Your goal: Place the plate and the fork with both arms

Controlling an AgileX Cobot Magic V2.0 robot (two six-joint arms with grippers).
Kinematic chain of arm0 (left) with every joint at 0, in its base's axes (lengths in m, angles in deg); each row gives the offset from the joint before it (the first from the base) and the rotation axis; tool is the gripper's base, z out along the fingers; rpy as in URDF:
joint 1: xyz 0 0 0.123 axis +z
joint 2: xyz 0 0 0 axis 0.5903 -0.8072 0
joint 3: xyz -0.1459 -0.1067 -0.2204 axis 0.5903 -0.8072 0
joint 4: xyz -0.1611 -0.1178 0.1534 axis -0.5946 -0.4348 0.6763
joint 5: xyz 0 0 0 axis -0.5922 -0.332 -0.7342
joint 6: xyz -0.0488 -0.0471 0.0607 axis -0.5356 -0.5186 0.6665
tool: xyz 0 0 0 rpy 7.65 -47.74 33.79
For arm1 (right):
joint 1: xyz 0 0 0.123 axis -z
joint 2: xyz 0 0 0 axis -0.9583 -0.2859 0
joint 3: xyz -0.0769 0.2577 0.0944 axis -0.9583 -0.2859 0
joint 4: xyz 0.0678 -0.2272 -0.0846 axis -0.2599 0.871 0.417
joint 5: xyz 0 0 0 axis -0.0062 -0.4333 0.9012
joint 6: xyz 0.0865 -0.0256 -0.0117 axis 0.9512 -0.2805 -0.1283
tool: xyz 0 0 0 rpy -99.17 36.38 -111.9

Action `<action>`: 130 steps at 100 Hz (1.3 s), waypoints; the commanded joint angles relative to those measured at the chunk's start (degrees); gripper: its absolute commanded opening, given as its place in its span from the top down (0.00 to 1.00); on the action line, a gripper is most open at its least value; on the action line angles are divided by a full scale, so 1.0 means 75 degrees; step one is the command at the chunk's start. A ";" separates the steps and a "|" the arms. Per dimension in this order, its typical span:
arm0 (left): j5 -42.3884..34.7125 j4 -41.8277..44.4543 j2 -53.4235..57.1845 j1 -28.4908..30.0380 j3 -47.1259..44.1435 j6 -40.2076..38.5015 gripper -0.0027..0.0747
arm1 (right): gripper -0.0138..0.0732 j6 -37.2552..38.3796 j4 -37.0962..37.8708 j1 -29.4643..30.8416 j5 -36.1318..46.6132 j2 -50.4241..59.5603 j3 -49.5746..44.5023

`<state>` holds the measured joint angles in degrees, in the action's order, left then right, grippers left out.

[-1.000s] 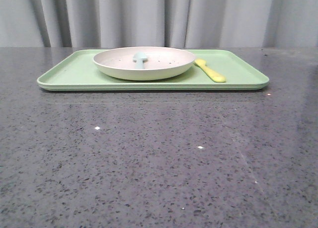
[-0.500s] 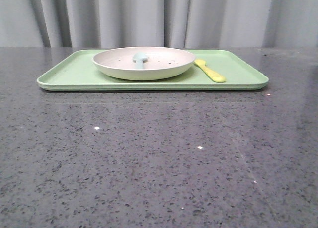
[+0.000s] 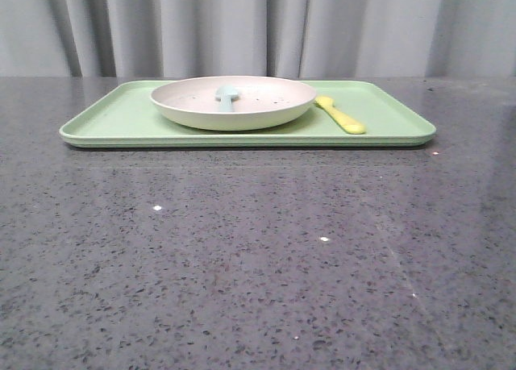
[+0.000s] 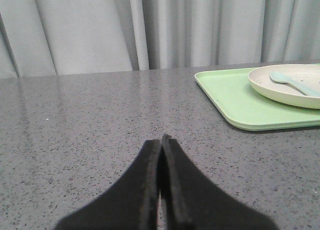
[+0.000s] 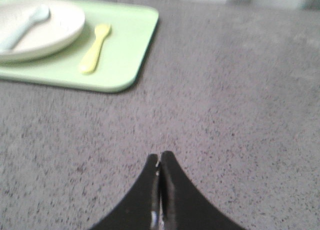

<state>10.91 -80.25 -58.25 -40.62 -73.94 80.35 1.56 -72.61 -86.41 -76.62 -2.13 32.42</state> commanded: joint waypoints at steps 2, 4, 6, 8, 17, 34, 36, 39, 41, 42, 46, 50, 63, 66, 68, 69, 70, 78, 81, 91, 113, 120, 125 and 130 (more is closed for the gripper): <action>-0.0668 0.0007 0.0244 -0.0043 -0.0110 0.0001 0.99 | 0.92 -0.0194 -0.0333 0.0457 0.1210 0.0421 -0.0272; -0.0668 0.0007 0.0244 -0.0043 -0.0110 0.0001 0.99 | 0.92 -0.0262 -0.0427 0.0547 0.1258 0.0489 -0.0367; -0.0668 0.0007 0.0244 -0.0043 -0.0110 0.0001 0.99 | 0.92 -0.0343 -0.0493 0.0626 0.1308 0.0590 -0.0462; -0.0668 0.0007 0.0244 -0.0043 -0.0110 0.0001 0.99 | 0.92 -0.0441 -0.0598 0.0694 0.1332 0.0687 -0.0555; -0.0668 0.0007 0.0244 -0.0043 -0.0110 0.0001 0.99 | 0.92 -0.0901 -0.1048 0.0878 0.1475 0.1084 -0.0909; -0.0668 0.0007 0.0244 -0.0043 -0.0110 0.0001 0.99 | 0.92 -0.1214 -0.1254 0.0913 0.1780 0.1647 -0.1376; -0.0668 0.0007 0.0244 -0.0043 -0.0110 0.0001 0.99 | 0.92 -0.1214 -0.1256 0.0913 0.1804 0.1703 -0.1422; -0.0668 0.0007 0.0244 -0.0043 -0.0110 0.0001 0.99 | 0.92 -0.1214 -0.1256 0.0913 0.1854 0.1782 -0.1482; -0.0668 0.0007 0.0244 -0.0043 -0.0110 0.0001 0.99 | 0.92 -0.1214 -0.1247 0.0913 0.1876 0.1838 -0.1522; -0.0668 0.0007 0.0244 -0.0043 -0.0110 0.0001 0.99 | 0.92 -0.1214 -0.1247 0.0913 0.1886 0.1878 -0.1553; -0.0668 0.0007 0.0244 -0.0043 -0.0110 0.0001 0.99 | 0.92 -0.1214 -0.1241 0.0913 0.1945 0.1966 -0.1624; -0.0668 0.0007 0.0244 -0.0043 -0.0110 0.0001 0.99 | 0.92 -0.1214 -0.1222 0.0913 0.2015 0.2060 -0.1720; -0.0668 0.0007 0.0244 -0.0043 -0.0110 0.0001 0.99 | 0.92 -0.1214 -0.1184 0.0913 0.2521 0.2086 -0.2083; -0.0668 0.0007 0.0244 -0.0043 -0.0110 0.0001 0.99 | 0.92 -0.1214 -0.1184 0.0913 0.2505 0.2086 -0.2084; -0.0668 0.0007 0.0244 -0.0043 -0.0110 0.0001 0.99 | 0.92 -0.1214 -0.1184 0.0913 0.2477 0.2086 -0.2076; -0.0668 0.0007 0.0244 -0.0043 -0.0110 0.0001 0.99 | 0.92 -0.1214 -0.1184 0.0913 0.2488 0.2086 -0.2076; -0.0668 0.0007 0.0244 -0.0043 -0.0110 0.0001 0.99 | 0.92 -0.1214 -0.1184 0.0913 0.2496 0.2086 -0.2076; -0.0668 0.0007 0.0244 -0.0043 -0.0110 0.0001 0.99 | 0.92 -0.1214 -0.1160 0.0913 0.2510 0.2086 -0.2076; -0.0668 0.0007 0.0244 -0.0043 -0.0110 0.0001 0.99 | 0.92 -0.1214 -0.1154 0.0913 0.2510 0.2086 -0.2076; -0.0668 0.0007 0.0244 -0.0043 -0.0110 0.0001 0.99 | 0.92 -0.1214 -0.1154 0.0913 0.2510 0.2086 -0.2076; -0.0668 0.0007 0.0244 -0.0043 -0.0110 0.0001 0.99 | 0.92 -0.1214 -0.1154 0.0913 0.2510 0.2086 -0.2076; -0.0668 0.0007 0.0244 -0.0043 -0.0110 0.0001 0.99 | 0.92 -0.1214 -0.1154 0.0913 0.2510 0.2086 -0.2076; -0.0668 0.0007 0.0244 -0.0043 -0.0110 0.0001 0.99 | 0.92 -0.1214 -0.1154 0.0913 0.2510 0.2086 -0.2076; -0.0668 0.0007 0.0244 -0.0043 -0.0110 0.0001 0.99 | 0.92 -0.1214 -0.1154 0.0913 0.2510 0.2086 -0.2076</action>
<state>10.91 -80.25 -58.25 -40.62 -73.94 80.35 -6.85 -81.61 -79.83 -62.75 12.18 16.51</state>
